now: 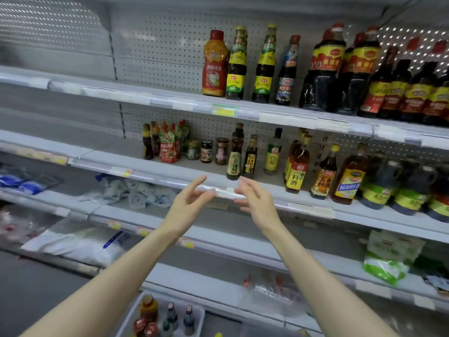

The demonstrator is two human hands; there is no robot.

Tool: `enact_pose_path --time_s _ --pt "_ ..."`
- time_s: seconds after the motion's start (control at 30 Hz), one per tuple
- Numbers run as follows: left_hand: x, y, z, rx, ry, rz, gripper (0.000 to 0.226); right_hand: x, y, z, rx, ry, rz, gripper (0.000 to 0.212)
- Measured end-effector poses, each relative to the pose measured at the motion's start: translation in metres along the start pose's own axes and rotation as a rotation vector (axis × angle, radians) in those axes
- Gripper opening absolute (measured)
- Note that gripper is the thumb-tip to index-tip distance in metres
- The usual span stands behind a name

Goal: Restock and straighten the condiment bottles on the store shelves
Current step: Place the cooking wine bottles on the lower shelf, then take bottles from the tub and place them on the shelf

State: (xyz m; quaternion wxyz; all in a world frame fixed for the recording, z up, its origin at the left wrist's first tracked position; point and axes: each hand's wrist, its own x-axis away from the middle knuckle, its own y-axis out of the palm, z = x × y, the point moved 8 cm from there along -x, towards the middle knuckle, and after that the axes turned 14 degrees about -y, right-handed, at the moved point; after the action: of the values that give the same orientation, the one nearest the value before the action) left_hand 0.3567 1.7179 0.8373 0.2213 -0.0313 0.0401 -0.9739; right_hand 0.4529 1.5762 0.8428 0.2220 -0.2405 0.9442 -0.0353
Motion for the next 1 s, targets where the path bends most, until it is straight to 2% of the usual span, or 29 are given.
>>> enact_pose_path --time_s 0.1,0.23,0.33,0.5,0.7,1.0 --pt "-0.015 -0.047 -0.030 0.005 -0.047 0.036 0.055 -0.007 0.049 0.023 0.003 0.042 -0.036 0.024" --pt "-0.047 -0.104 -0.088 -0.018 -0.135 0.024 0.047 -0.019 0.115 0.071 0.018 0.107 -0.032 0.035" --pt "-0.077 -0.147 -0.140 -0.040 -0.217 0.009 0.057 -0.027 0.165 0.122 0.018 0.187 -0.014 0.024" --pt "-0.126 -0.207 -0.248 -0.105 -0.388 -0.038 0.041 -0.017 0.241 0.231 0.039 0.355 0.045 0.013" --pt "-0.151 -0.227 -0.375 -0.135 -0.572 -0.093 0.042 0.028 0.291 0.348 0.053 0.535 0.064 0.012" --pt "-0.163 -0.211 -0.571 -0.104 -0.800 -0.139 0.035 0.124 0.336 0.534 0.013 0.791 0.076 0.007"
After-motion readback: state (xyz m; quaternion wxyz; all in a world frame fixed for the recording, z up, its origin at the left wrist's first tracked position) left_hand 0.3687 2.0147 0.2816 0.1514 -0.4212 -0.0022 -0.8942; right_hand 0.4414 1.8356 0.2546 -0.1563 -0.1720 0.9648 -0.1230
